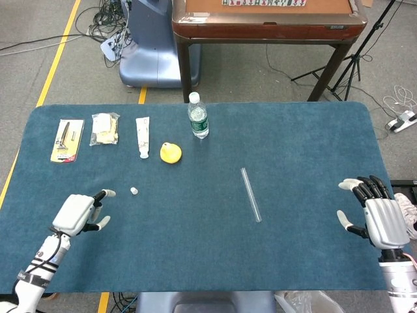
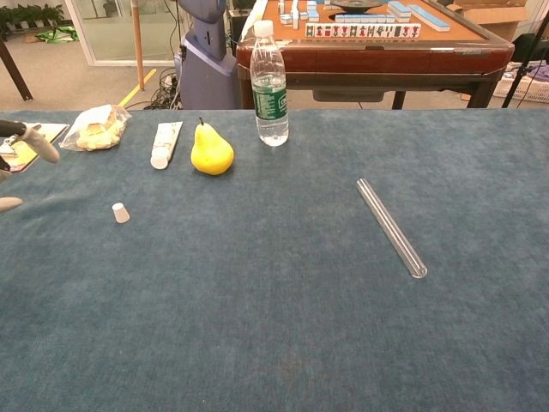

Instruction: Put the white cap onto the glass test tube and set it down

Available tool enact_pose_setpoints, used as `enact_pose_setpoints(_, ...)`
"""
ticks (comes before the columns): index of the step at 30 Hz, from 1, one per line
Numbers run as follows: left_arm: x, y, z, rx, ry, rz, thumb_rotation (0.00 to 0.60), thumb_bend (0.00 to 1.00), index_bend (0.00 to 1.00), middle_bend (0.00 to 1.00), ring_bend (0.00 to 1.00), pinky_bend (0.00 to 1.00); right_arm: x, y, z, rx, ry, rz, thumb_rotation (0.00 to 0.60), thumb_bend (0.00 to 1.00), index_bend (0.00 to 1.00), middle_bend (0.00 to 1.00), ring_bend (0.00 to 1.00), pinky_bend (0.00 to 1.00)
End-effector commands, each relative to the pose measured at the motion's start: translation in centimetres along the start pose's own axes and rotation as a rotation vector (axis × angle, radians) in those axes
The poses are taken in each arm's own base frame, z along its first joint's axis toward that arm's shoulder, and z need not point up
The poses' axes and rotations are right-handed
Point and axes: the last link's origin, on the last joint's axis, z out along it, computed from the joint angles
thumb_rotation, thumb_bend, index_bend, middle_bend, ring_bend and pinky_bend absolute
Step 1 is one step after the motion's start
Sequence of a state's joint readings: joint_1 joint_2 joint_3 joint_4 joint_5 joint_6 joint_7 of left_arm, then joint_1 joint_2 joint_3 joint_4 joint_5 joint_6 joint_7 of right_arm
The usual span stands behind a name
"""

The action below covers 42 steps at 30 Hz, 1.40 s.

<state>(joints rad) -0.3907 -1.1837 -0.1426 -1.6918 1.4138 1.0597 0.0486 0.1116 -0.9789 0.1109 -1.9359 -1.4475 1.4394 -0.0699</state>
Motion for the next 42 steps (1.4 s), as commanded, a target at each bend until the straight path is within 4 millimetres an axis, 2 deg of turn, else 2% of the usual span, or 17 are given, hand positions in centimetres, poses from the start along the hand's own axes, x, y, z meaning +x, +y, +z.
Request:
enact_pose_setpoints(1,0.3,0.6,3.6,-0.017,-0.068,-0.007,0.6,0.4,0.3,0.94,1.0,1.0,0.1,0.0,0.0,-0.002,-0.007,0.002,0.6,0.33,0.29,0.25,0.15,0.12)
enact_pose_setpoints(7,-0.4,1.7,7.5,-0.015,-0.16,-0.018,0.593,0.48,0.28,0.99,1.0,1.0,0.1,0.1,-0.1,-0.011,-0.017,-0.002,0.6,0.33,0.29,0.25,0.15,0.12)
enact_pose_setpoints(9,-0.7,1.8,8.4,-0.007,-0.191,-0.021,0.549,0.5,0.28,1.0,1.0,1.0,0.1,0.1,-0.2,-0.014,-0.019,-0.002,0.6,0.33,0.29,0.25,0.16,0.12)
enact_pose_setpoints(11,-1.1,2.0,9.4,0.003,-0.224,-0.021,0.462,0.53,0.27,1.0,1.0,1.0,0.0,0.2,-0.3,-0.018,-0.021,-0.002,0.6,0.33,0.29,0.25,0.16,0.12)
enact_pose_setpoints(14,-1.7,2.1,10.7,0.022,-0.254,-0.001,0.386,0.55,0.26,1.0,1.0,1.0,0.0,0.4,-0.3,-0.023,-0.023,0.0,0.6,0.33,0.29,0.25,0.16,0.12)
enact_pose_setpoints(19,-2.5,1.6,12.4,0.071,-0.289,0.026,0.365,0.55,0.26,1.0,1.0,1.0,-0.3,0.6,-0.3,-0.028,-0.032,0.004,0.6,0.33,0.29,0.25,0.16,0.12)
enact_pose_setpoints(30,-3.5,-0.1,13.1,0.156,-0.343,0.091,0.371,0.55,0.26,1.0,1.0,1.0,-0.7,1.1,-0.5,-0.046,-0.043,0.014,0.6,0.33,0.29,0.25,0.16,0.12)
enact_pose_setpoints(42,-3.7,-0.6,11.2,0.158,-0.384,0.127,0.375,0.55,0.26,1.0,1.0,1.0,-0.8,1.3,-0.8,-0.054,-0.045,0.019,0.6,0.33,0.29,0.25,0.16,0.12)
